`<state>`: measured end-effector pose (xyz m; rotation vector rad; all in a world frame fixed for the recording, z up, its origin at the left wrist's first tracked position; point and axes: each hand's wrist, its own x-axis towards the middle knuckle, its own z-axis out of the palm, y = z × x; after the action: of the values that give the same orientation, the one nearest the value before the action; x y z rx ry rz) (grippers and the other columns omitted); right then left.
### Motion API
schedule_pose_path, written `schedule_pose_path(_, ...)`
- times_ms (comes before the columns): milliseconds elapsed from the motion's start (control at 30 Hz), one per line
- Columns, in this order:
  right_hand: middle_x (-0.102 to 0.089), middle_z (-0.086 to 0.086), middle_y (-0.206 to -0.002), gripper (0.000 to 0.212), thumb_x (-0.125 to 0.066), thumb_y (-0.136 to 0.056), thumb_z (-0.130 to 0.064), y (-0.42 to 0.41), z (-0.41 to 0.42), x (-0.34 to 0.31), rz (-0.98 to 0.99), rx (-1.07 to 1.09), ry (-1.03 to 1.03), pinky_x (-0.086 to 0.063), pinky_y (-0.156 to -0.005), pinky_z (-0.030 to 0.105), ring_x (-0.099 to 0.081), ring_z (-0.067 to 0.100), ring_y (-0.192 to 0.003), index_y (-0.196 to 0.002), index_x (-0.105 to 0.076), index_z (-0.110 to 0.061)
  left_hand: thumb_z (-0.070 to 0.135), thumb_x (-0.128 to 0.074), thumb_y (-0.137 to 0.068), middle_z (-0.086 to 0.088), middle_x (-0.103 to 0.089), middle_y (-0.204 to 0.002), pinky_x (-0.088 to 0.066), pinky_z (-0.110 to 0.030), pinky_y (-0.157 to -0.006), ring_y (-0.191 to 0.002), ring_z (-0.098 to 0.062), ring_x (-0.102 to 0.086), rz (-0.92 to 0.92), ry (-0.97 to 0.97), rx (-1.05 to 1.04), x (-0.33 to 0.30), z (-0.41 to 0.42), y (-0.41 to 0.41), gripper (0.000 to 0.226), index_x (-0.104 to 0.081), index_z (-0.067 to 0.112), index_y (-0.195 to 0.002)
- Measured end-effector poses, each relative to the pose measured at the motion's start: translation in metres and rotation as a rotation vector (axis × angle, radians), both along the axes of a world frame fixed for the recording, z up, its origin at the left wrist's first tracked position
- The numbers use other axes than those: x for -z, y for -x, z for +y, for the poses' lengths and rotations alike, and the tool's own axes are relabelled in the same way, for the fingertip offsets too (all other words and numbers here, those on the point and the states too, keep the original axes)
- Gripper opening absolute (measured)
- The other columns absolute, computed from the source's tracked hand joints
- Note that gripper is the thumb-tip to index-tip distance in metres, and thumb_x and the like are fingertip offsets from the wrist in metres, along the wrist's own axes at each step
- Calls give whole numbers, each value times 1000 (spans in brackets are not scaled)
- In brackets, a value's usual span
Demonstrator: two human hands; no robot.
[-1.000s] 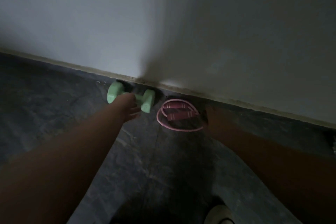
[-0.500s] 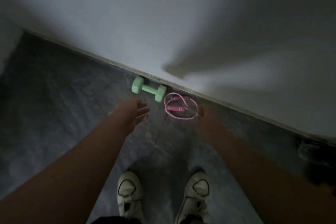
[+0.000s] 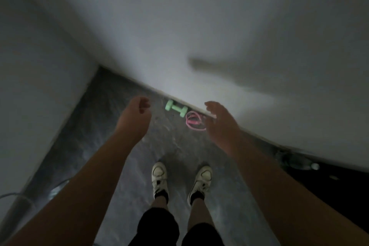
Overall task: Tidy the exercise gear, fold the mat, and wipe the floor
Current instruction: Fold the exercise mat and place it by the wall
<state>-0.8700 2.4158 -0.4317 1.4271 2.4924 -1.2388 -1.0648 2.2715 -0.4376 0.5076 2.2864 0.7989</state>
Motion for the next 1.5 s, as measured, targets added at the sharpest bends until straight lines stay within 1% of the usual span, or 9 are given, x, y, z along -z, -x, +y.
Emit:
schedule_pose_path(67, -55, 4, -139, 46, -56, -93, -8, 3, -9, -56, 30, -42, -53, -24, -102, 11, -49, 20, -128, -138, -52, -14, 12, -53, -91, -1, -64, -117, -39, -28, -88, -104, -19, -59, 66, 7, 66, -53, -11, 1, 34, -57, 17, -124)
schedule_pose_path(133, -50, 1, -144, 50, -54, -94, -11, 6, -20, -108, 53, -76, -83, -20, -105, 13, -43, 17, -133, -143, -47, -17, 12, -53, -91, -7, -62, -127, -41, -33, -97, -114, -25, -58, 158, -22, 153, -102, -21, 6, 40, -55, 16, -131)
schedule_pose_path(300, -52, 1, -142, 52, -49, -91, -20, 8, -36, -208, 252, -64, -314, -25, -111, 21, -44, 16, -132, -143, -46, -18, 17, -52, -87, -12, -59, -129, -42, -45, -105, -119, -32, -53, 420, -190, 208, -200, -36, 26, 51, -50, 19, -138)
schedule_pose_path(467, -50, -7, -144, 51, -49, -93, -23, 5, -50, -263, 395, -102, -380, -34, -113, 28, -42, 9, -133, -144, -45, -24, 34, -43, -85, -10, -32, -158, -26, -52, -117, -148, -31, -22, 595, -207, 312, -259, -53, 19, 68, -34, 21, -150)
schedule_pose_path(600, -41, -10, -151, 53, -49, -99, -28, 16, -47, -296, 400, -273, -437, -14, -111, 12, -29, 3, -140, -150, -36, -27, 42, -41, -85, -5, -24, -162, -16, -49, -120, -150, -30, -12, 672, -103, 172, -292, -72, 12, 71, -27, 29, -153)
schedule_pose_path(833, -39, 0, -154, 59, -39, -97, -40, 42, -45, -323, 504, -630, -427, -24, -120, 33, -26, 15, -146, -152, -33, -20, 51, -34, -86, -3, -18, -164, -13, -50, -121, -152, -26, -8, 747, 62, -72, -323, -121, -31, 73, -22, 31, -154)
schedule_pose_path(1033, -24, -1, -162, 71, -21, -93, -57, 36, -69, -319, 455, -1034, -422, -17, -123, 40, -11, 19, -151, -156, -22, -25, 40, -51, -97, -2, -11, -165, -12, -47, -122, -152, -25, -2, 665, 124, -436, -312, -180, -127, 67, -18, 33, -155)
schedule_pose_path(1300, -23, 6, -163, 72, -29, -91, -54, -17, -228, -315, 441, -1595, -449, -11, -121, 38, -16, 28, -149, -156, -25, -22, 50, -42, -97, 2, -5, -166, -7, -47, -122, -152, -23, 3, 573, 387, -836, -310, -293, -316, 68, -6, 38, -154)
schedule_pose_path(1500, -39, 13, -155, 66, -40, -90, -44, -114, -356, -317, 611, -1918, -405, -25, -118, 46, -33, 35, -141, -150, -40, -16, 55, -38, -93, -3, -10, -165, -13, -46, -121, -152, -28, -4, 459, 501, -1215, -306, -373, -478, 70, -13, 35, -155)
